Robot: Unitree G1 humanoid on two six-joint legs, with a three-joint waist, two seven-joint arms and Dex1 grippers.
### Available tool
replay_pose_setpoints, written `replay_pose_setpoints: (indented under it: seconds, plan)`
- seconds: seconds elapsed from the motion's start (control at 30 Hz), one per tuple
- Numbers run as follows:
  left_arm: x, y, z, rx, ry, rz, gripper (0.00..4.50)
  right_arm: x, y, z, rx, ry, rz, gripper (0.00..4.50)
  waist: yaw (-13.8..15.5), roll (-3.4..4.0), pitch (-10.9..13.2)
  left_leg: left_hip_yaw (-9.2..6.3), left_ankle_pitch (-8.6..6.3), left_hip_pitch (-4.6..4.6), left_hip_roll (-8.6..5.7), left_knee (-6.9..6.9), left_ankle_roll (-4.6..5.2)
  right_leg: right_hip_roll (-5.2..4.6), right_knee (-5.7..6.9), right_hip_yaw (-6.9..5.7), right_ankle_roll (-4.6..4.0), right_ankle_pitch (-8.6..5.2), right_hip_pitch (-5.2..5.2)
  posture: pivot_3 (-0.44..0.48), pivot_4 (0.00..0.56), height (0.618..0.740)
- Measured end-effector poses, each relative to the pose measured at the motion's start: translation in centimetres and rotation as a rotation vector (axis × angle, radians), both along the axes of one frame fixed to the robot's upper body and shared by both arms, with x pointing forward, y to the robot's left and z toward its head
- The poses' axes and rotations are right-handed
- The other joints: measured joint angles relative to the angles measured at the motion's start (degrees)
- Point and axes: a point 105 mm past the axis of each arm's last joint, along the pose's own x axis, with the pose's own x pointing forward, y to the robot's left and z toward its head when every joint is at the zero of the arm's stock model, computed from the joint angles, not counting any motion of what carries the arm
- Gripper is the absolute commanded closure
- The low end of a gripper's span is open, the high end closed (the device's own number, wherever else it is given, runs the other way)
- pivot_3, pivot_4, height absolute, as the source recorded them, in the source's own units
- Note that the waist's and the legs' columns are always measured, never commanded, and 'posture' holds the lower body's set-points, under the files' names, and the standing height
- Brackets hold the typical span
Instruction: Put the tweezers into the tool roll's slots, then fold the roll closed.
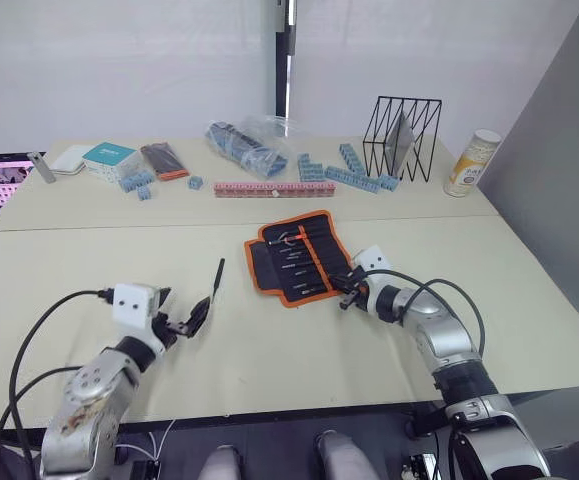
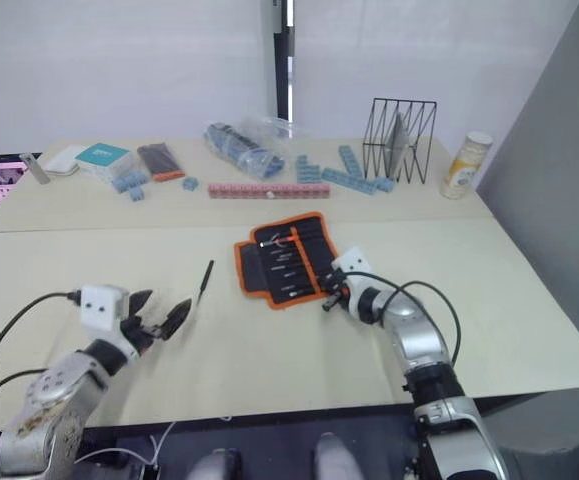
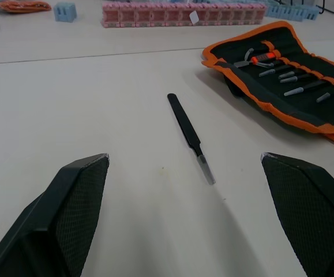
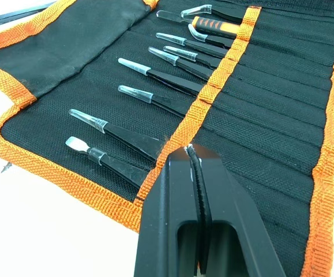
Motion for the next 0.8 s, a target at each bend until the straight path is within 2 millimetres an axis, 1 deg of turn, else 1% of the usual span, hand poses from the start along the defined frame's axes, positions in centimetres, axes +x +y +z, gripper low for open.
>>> replay_pose_setpoints:
  seconds: [0.1,0.2,0.27,0.4,0.5,0.6,0.7,0.8]
  plan:
    - [1.0,-1.1,-0.1,0.001,0.058,0.003,0.02,0.0,0.0,0.0,0.000,-0.001,-0.002,4.50,0.02,0.00,0.00,-0.03,0.00,-0.01,-0.03,0.01,0.00,0.00,0.01,0.00,0.03,0.02,0.00,0.000,0.150,0.740]
    - [2.1,-1.3,0.1,-0.006,0.098,0.061,0.02,0.0,-0.1,0.1,0.000,-0.003,-0.004,4.50,0.01,-0.01,0.00,-0.05,0.01,-0.01,-0.04,0.01,0.01,0.00,0.01,0.00,0.07,0.04,0.01,0.000,0.150,0.740]
    - [2.5,-1.6,0.0,-0.014,0.115,0.079,0.02,0.0,-0.1,0.1,-0.001,-0.004,-0.005,4.50,0.00,-0.01,0.00,-0.05,0.01,-0.01,-0.05,0.00,0.02,0.01,0.01,0.00,0.11,0.06,0.02,0.000,0.150,0.740]
    - [3.3,-2.8,-1.0,-0.026,0.160,0.090,0.02,0.1,-0.1,0.1,-0.002,-0.006,-0.010,4.50,0.08,-0.01,0.00,-0.06,0.01,-0.02,-0.06,0.01,0.02,0.00,-0.01,0.00,0.11,0.07,0.03,0.000,0.150,0.740]
    - [3.5,-4.0,-2.2,-0.009,0.197,0.084,0.02,0.1,-0.1,0.2,-0.002,-0.009,-0.012,4.50,0.05,-0.02,0.00,-0.06,0.01,-0.02,-0.06,0.00,0.02,0.01,0.01,0.01,0.12,0.07,0.02,0.000,0.150,0.740]
    - [3.5,-4.2,-2.3,0.011,0.191,0.093,0.02,0.1,-0.2,0.1,-0.002,-0.009,-0.015,4.50,0.12,-0.01,0.00,-0.07,0.01,-0.01,-0.07,-0.01,0.01,0.01,0.01,0.01,0.11,0.07,0.02,0.000,0.150,0.740]
    - [3.7,-4.2,-2.4,0.026,0.183,0.105,0.83,0.0,-0.2,0.1,-0.004,-0.010,-0.021,4.50,0.19,-0.01,0.00,-0.07,0.01,-0.01,-0.07,0.01,0.01,0.00,-0.01,0.01,0.11,0.06,0.04,0.000,0.150,0.740]
    - [4.0,-3.7,-2.5,0.043,0.175,0.136,1.82,0.0,-0.3,0.1,-0.006,-0.009,-0.024,4.50,0.31,-0.01,0.00,-0.07,0.01,-0.01,-0.08,0.01,0.01,0.00,-0.01,0.01,0.10,0.06,0.04,0.000,0.150,0.740]
